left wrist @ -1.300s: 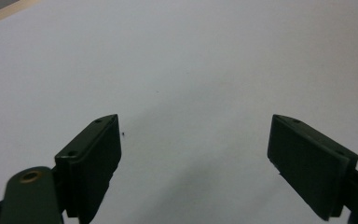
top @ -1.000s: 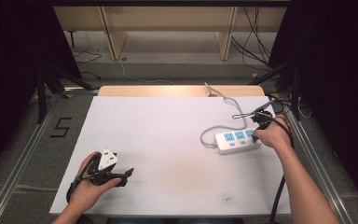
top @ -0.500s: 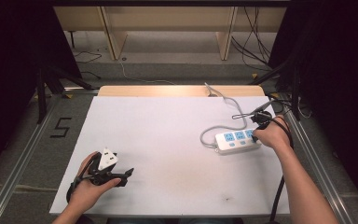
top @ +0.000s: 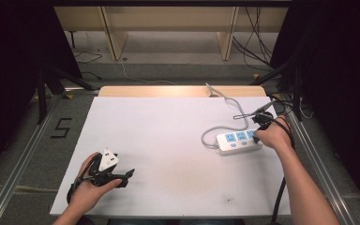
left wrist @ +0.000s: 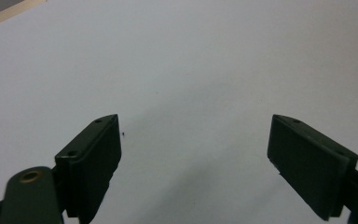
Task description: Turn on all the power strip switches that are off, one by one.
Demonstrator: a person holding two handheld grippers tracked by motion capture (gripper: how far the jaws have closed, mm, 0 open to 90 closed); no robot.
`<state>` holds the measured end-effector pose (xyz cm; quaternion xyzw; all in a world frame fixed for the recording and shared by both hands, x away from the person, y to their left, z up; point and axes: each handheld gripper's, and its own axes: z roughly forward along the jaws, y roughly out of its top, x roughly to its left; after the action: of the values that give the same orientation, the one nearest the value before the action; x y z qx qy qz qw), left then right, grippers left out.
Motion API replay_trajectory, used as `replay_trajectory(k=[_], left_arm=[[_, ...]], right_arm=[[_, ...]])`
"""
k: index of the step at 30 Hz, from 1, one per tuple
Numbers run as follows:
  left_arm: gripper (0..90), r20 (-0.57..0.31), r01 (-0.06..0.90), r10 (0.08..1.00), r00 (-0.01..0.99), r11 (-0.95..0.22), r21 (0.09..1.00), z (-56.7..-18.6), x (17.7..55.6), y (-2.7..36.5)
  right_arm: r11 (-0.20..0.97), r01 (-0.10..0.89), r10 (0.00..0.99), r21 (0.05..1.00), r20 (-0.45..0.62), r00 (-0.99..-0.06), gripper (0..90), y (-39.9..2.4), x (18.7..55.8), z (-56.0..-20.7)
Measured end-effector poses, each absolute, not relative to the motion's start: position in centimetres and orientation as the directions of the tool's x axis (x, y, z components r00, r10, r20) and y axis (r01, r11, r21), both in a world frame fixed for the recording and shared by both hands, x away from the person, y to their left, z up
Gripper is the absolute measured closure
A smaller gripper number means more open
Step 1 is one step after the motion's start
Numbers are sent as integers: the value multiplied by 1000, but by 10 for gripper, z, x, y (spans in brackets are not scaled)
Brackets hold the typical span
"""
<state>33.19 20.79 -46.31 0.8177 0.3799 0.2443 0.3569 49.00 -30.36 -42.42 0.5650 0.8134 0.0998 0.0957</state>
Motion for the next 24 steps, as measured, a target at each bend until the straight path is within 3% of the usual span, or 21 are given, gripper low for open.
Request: replay_trajectory(k=[24], left_arm=[[174, 130, 446, 794, 594, -460, 768, -463, 332, 208]], right_arm=[[342, 902, 939, 262, -53, -341, 900, -302, 491, -424]])
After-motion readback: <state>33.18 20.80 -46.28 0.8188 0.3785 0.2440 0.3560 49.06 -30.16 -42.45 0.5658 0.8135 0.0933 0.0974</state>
